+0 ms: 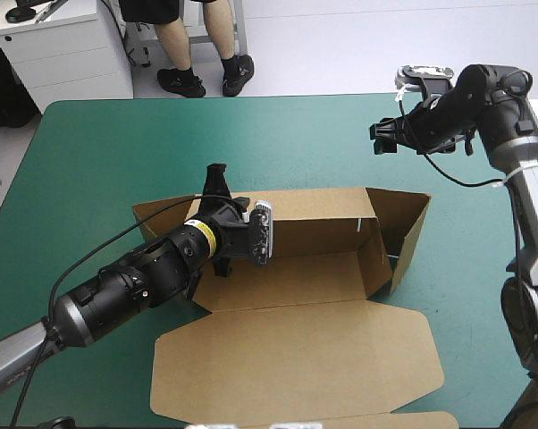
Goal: Fold the box
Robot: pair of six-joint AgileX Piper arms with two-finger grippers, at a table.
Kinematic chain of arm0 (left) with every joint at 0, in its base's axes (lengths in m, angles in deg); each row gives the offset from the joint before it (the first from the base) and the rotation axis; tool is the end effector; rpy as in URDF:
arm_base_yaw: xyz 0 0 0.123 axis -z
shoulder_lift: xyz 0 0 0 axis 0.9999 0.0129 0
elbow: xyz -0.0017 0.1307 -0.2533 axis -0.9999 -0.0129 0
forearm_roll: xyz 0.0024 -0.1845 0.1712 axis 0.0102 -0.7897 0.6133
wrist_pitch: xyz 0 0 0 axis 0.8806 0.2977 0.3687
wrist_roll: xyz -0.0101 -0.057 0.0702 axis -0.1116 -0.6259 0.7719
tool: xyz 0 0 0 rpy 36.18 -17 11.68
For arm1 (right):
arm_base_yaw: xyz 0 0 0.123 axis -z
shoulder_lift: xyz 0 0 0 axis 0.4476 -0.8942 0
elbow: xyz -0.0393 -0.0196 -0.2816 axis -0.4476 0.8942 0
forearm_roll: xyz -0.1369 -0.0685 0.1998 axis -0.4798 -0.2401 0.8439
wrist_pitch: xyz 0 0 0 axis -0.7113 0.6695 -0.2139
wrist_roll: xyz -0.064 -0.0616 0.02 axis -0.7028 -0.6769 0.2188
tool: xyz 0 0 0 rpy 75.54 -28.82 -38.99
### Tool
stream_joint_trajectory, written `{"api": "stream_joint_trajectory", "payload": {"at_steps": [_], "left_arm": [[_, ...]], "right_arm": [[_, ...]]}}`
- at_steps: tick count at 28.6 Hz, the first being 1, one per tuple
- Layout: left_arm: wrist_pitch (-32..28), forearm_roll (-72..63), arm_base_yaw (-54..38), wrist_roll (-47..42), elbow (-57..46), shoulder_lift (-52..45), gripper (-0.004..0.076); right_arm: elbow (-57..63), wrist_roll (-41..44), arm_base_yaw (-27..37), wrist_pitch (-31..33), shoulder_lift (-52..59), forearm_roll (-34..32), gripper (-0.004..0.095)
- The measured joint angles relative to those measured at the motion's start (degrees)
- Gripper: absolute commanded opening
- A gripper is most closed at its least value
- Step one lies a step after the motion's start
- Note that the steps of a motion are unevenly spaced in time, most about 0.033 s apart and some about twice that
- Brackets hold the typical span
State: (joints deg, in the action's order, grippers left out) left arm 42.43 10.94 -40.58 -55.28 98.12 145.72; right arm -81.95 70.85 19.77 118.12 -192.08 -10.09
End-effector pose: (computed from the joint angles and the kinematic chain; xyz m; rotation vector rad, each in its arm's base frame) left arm 0.2114 -0.2004 0.3390 1.6513 1.3521 0.4509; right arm 0.3834 0.0661 0.3884 -0.1864 2.5848 0.3441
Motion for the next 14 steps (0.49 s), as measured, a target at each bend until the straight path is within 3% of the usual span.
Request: {"api": "stream_joint_trajectory", "payload": {"at_steps": [14], "left_arm": [[0.06, 0.0, 0.0, 0.0, 0.0, 0.0, -0.0008]], "right_arm": [[10.06, 0.0, 0.0, -0.13, 2.72, -1.07, 0.0714]]}}
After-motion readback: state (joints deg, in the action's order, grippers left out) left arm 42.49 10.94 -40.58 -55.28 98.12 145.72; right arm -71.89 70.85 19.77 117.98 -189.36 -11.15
